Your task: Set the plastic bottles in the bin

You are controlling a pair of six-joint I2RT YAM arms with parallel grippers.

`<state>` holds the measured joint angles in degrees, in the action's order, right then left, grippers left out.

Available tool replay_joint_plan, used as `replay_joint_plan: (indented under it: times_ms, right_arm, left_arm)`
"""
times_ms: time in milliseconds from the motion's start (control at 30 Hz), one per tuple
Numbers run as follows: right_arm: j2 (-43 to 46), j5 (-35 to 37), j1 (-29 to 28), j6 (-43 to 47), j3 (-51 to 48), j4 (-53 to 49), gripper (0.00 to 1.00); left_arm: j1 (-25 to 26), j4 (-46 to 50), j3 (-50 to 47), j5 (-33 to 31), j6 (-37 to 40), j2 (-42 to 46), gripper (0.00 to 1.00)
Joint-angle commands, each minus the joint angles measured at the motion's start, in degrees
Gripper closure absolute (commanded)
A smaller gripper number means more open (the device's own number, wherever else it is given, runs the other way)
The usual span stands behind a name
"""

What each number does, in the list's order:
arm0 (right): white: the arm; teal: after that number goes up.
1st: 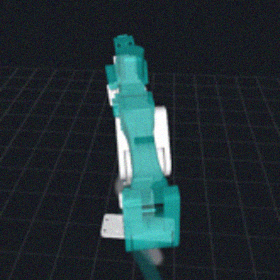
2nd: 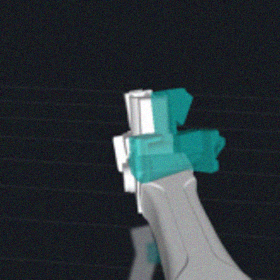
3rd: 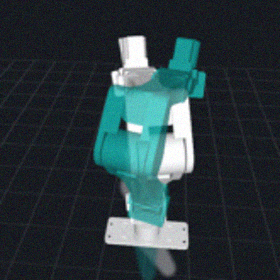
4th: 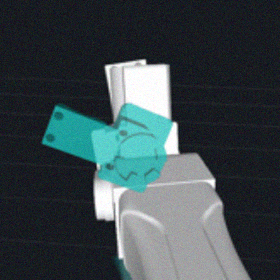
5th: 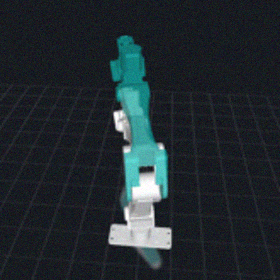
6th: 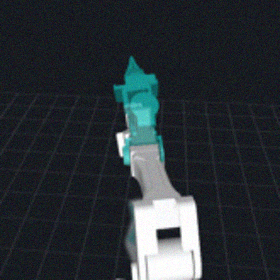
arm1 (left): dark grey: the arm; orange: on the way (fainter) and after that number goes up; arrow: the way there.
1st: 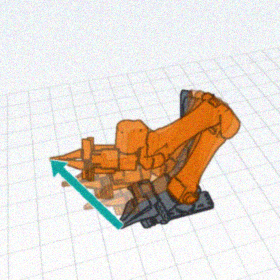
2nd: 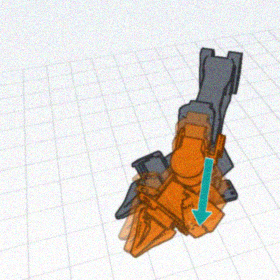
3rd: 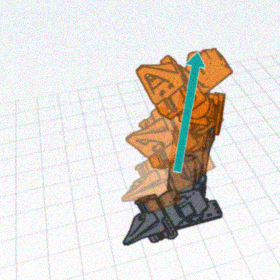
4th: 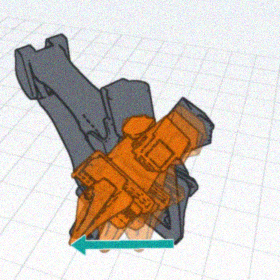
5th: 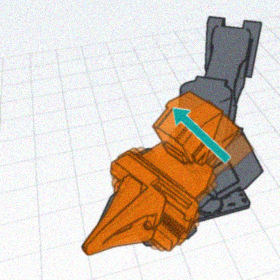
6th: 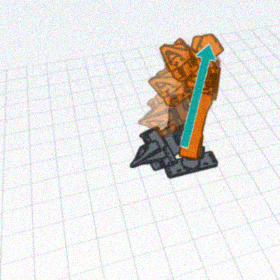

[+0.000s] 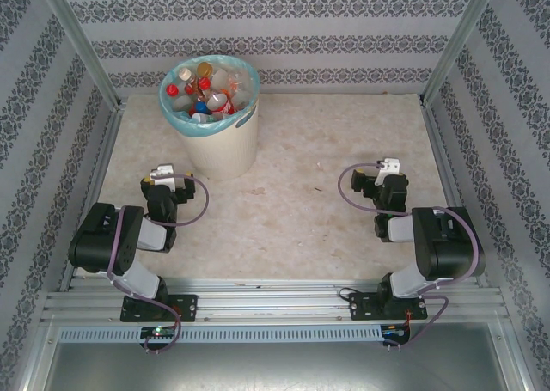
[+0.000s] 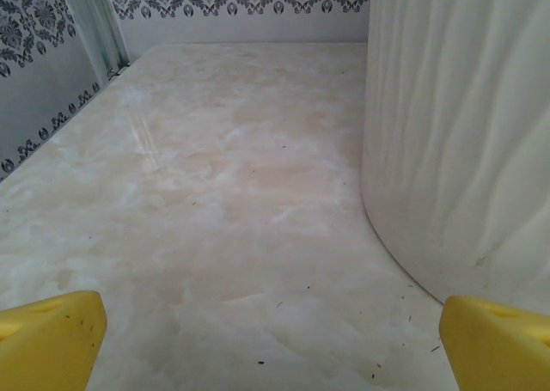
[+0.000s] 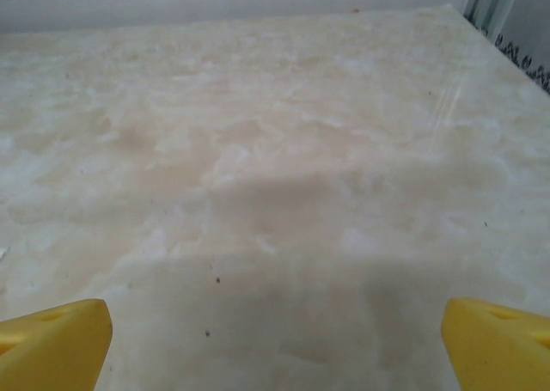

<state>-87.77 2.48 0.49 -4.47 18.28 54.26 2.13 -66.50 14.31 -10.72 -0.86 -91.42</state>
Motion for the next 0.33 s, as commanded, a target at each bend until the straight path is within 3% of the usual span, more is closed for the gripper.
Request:
replay_joint_plan:
  times_ms: [0, 300]
  right_arm:
    - [0.59, 2.89, -0.80, 0.78, 1.05, 1.48, 0.02]
    - [0.66, 2.70, -1.02, 1.11, 1.04, 0.85, 0.02]
  left_arm:
    - [-0.64, 0.16, 1.25, 0.36, -1.26, 0.46, 0.00]
    - [-0.99, 0.67, 1.73, 0.36, -1.27, 0.30, 0.00]
